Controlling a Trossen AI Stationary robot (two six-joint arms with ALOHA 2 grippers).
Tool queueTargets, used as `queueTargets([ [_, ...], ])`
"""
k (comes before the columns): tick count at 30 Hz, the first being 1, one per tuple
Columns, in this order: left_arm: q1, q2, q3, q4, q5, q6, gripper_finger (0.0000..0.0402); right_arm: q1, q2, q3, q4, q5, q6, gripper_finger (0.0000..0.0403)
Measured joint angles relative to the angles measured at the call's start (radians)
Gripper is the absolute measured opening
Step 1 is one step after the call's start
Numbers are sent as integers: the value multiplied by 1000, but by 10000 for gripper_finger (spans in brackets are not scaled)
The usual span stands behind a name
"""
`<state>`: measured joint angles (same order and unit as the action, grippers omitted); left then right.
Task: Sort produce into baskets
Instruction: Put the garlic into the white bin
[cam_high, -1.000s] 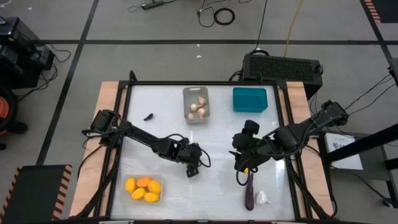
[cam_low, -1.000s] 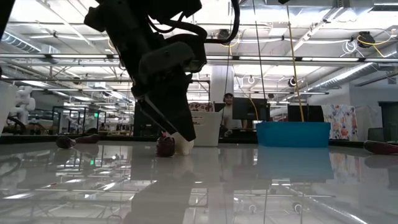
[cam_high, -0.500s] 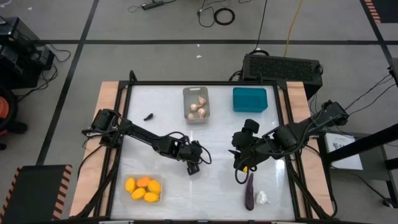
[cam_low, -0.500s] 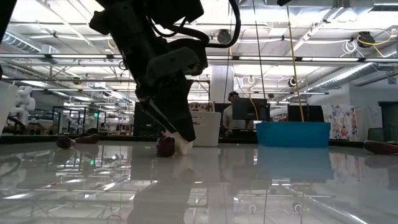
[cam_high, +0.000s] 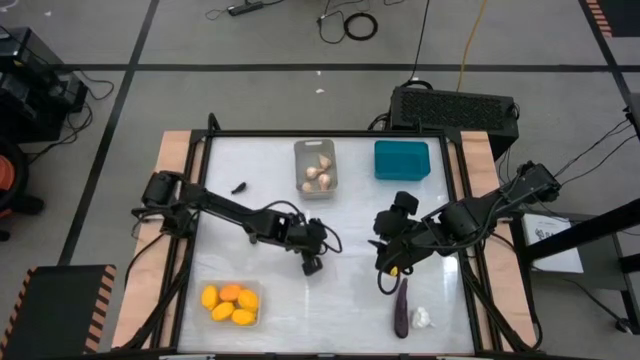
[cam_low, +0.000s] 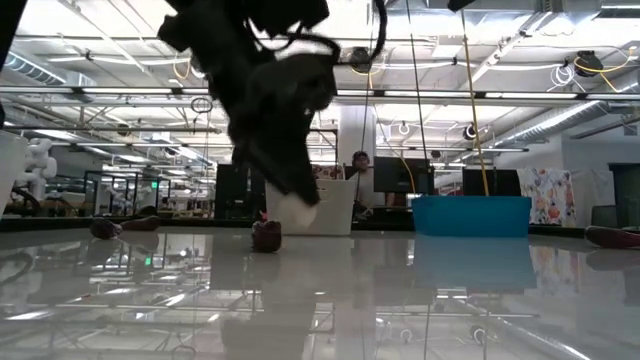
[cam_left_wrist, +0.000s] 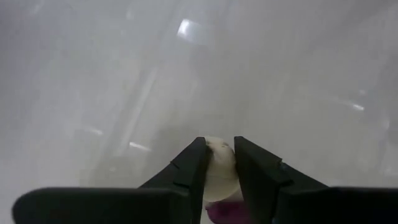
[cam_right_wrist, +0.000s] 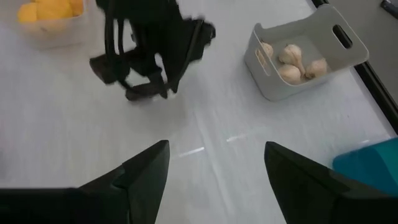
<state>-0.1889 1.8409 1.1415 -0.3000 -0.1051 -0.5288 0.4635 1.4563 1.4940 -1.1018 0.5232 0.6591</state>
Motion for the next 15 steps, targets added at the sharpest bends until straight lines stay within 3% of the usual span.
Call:
queueTargets([
  [5,43,-78,47,3,-15,94,86,0,0,0,-54,0,67,256],
  [9,98,-141,88,2,-128,152,86,2,0,0,-102,0,131,256],
  [15,271,-187,159,8,-158,219,86,14,0,0,-147,2,216,256],
])
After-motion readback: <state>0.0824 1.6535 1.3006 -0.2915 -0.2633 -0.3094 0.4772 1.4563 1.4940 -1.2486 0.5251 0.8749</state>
